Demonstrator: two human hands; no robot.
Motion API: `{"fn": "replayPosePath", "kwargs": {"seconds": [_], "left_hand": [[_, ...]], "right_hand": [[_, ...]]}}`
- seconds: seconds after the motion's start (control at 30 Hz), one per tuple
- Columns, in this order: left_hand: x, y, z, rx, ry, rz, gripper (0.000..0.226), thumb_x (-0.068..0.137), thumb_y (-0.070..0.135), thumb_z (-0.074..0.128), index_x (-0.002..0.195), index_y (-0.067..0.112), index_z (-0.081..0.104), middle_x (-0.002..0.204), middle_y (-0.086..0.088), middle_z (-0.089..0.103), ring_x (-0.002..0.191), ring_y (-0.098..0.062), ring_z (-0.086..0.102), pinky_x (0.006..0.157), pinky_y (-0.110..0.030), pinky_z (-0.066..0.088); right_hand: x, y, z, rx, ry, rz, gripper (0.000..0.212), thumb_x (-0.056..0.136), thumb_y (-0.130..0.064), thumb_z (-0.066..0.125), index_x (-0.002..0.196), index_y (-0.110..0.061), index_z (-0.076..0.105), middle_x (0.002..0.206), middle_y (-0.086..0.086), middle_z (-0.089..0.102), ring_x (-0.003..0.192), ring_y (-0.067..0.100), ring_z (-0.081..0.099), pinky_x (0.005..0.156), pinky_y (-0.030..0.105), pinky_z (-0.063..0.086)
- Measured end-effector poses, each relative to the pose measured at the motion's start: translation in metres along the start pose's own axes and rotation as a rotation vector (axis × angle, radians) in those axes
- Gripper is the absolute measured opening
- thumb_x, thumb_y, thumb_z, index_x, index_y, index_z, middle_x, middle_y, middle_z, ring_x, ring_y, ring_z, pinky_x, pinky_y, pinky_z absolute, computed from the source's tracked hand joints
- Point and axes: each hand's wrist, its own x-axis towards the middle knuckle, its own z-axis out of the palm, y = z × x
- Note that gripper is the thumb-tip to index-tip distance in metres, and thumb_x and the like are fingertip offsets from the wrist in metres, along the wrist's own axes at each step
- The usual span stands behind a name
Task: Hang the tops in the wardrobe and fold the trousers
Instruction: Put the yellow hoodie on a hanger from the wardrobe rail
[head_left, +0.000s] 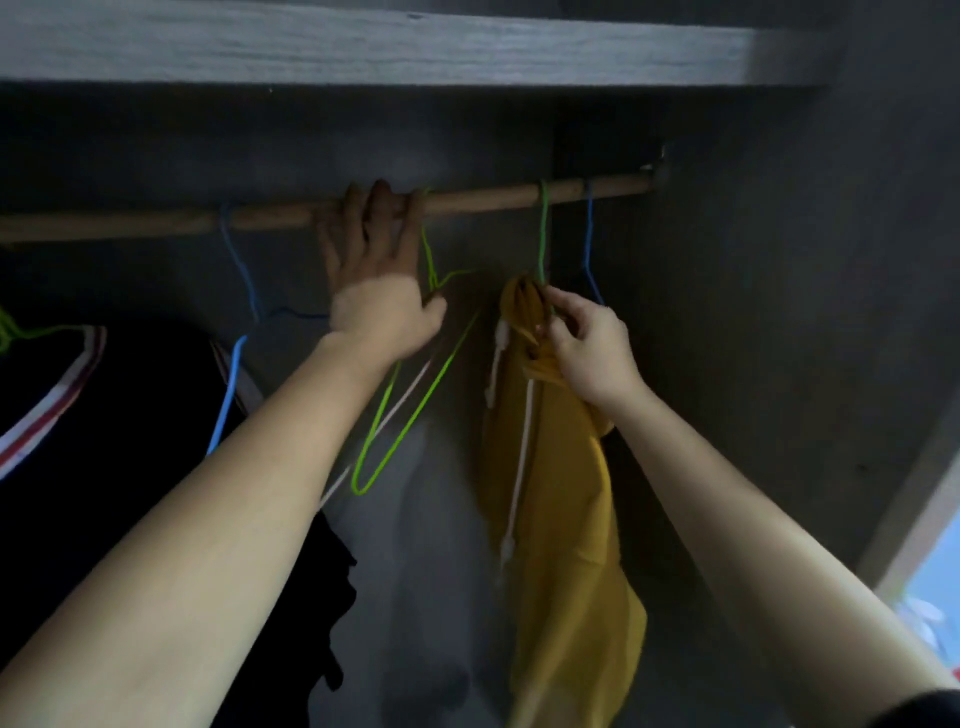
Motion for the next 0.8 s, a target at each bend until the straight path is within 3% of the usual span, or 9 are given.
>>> {"fn": "replayPosePath", "kwargs": {"seconds": [0.13,0.23,0.33,0.5,0.63,0.7,0.8], "left_hand": [[-0.006,-0.007,-0.012,-0.144,-0.062,-0.008,0.09,0.075,0.047,0.065,0.153,0.032,0.023,0.163,-0.004,0.012,0.15,-0.03,0.003,0.116,-0.062,0.011],[-0.024,-0.002,-0.029,-0.298,-0.086,-0.063,0.068,0.087,0.05,0.055,0.148,0.028,0.035,0.161,-0.006,0.021,0.147,-0.037,0.012,0.114,-0.062,0.02],[-0.067,0.013,-0.04,-0.394,-0.076,-0.003,0.061,0.095,0.051,0.044,0.149,0.024,0.034,0.16,-0.008,0.023,0.147,-0.036,0.015,0.116,-0.059,0.017],[-0.159,0.026,-0.03,-0.505,-0.013,0.194,0.059,0.099,0.047,0.038,0.152,0.021,0.033,0.162,-0.009,0.018,0.151,-0.03,0.009,0.118,-0.057,0.014],[-0.241,0.039,-0.014,-0.578,-0.051,0.241,0.057,0.1,0.042,0.043,0.152,0.019,0.034,0.162,-0.011,0.018,0.151,-0.03,0.01,0.117,-0.059,0.011],[-0.27,0.056,-0.009,-0.666,-0.101,0.277,0.058,0.099,0.041,0.044,0.151,0.017,0.036,0.162,-0.011,0.019,0.15,-0.03,0.011,0.117,-0.059,0.012],[-0.304,0.1,-0.018,-0.811,-0.232,0.357,0.059,0.1,0.047,0.031,0.151,0.018,0.036,0.161,-0.011,0.021,0.15,-0.03,0.013,0.116,-0.06,0.013]], "right_hand": [[-0.03,-0.001,-0.006,-0.29,-0.005,-0.147,0.04,0.098,-0.015,0.057,0.138,-0.007,0.057,0.138,0.013,0.058,0.128,0.026,0.055,0.11,0.04,0.043],[-0.063,0.001,-0.015,-0.449,-0.024,-0.139,0.059,0.099,-0.017,0.055,0.155,-0.019,0.034,0.162,0.009,0.028,0.145,0.027,0.034,0.115,0.041,0.036],[-0.102,0.004,-0.021,-0.544,-0.02,-0.05,0.073,0.102,-0.014,0.048,0.158,-0.036,0.006,0.167,-0.003,0.002,0.147,0.028,0.028,0.109,0.046,0.043],[-0.192,0.008,-0.001,-0.663,0.126,0.09,0.066,0.104,-0.023,0.043,0.16,-0.024,0.007,0.167,0.008,0.006,0.144,0.037,0.032,0.11,0.051,0.041],[-0.28,0.012,0.006,-0.784,0.13,0.253,0.066,0.102,-0.05,0.033,0.159,-0.02,0.016,0.166,0.011,0.011,0.146,0.038,0.03,0.115,0.054,0.035],[-0.322,0.011,-0.003,-0.857,0.151,0.324,0.064,0.104,-0.047,0.037,0.158,-0.019,0.019,0.166,0.011,0.012,0.147,0.036,0.027,0.116,0.053,0.034],[-0.39,0.003,-0.034,-0.998,0.198,0.395,0.066,0.101,-0.038,0.047,0.158,-0.015,0.023,0.165,0.014,0.013,0.148,0.036,0.025,0.117,0.051,0.031]]}}
